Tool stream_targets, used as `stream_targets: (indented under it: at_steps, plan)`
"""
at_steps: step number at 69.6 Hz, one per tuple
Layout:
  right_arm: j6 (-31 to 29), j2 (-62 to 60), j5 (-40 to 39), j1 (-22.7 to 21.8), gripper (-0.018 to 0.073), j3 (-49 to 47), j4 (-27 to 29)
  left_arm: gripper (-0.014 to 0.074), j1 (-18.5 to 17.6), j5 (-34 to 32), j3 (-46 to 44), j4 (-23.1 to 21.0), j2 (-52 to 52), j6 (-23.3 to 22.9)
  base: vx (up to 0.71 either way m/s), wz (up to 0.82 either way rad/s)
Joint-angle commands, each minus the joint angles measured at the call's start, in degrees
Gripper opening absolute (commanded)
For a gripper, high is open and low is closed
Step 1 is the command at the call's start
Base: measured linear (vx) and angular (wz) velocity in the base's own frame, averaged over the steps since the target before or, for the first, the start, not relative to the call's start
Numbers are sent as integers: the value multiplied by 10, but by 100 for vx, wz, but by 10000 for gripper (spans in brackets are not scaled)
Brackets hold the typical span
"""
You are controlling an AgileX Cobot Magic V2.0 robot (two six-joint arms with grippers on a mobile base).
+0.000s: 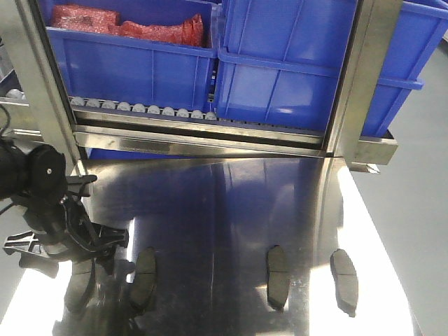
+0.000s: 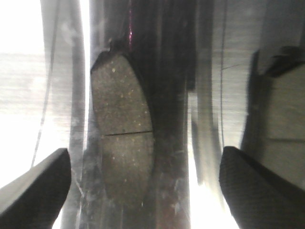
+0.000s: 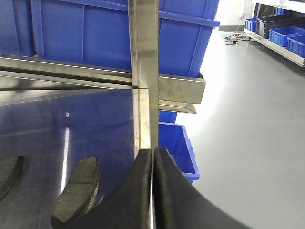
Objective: Move and align brake pads A on conveyor
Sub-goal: 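Lower the left gripper onto the nearest brake pad and grasp it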
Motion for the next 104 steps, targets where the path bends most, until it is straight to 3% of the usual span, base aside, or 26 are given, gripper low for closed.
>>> stream_targets:
  at_steps: [1, 27, 87, 97, 104]
  plan:
    - [-5, -7, -42, -1, -7, 6, -4, 593, -3, -5, -16, 9, -11, -17, 0, 0]
    - [-5, -7, -42, -1, -7, 6, -4, 593, -2, -23, -17, 23, 12, -47, 0, 0]
    - [-5, -7, -42, -1, -7, 6, -4, 584, 5, -45, -17, 17, 24, -59, 0, 0]
    - [-5, -7, -42, -1, -7, 6, -4, 465, 5, -44, -17, 22, 25, -59, 0, 0]
    - [-5, -7, -42, -1, -7, 6, -4, 266, 5, -41, -17, 24, 25, -56, 0, 0]
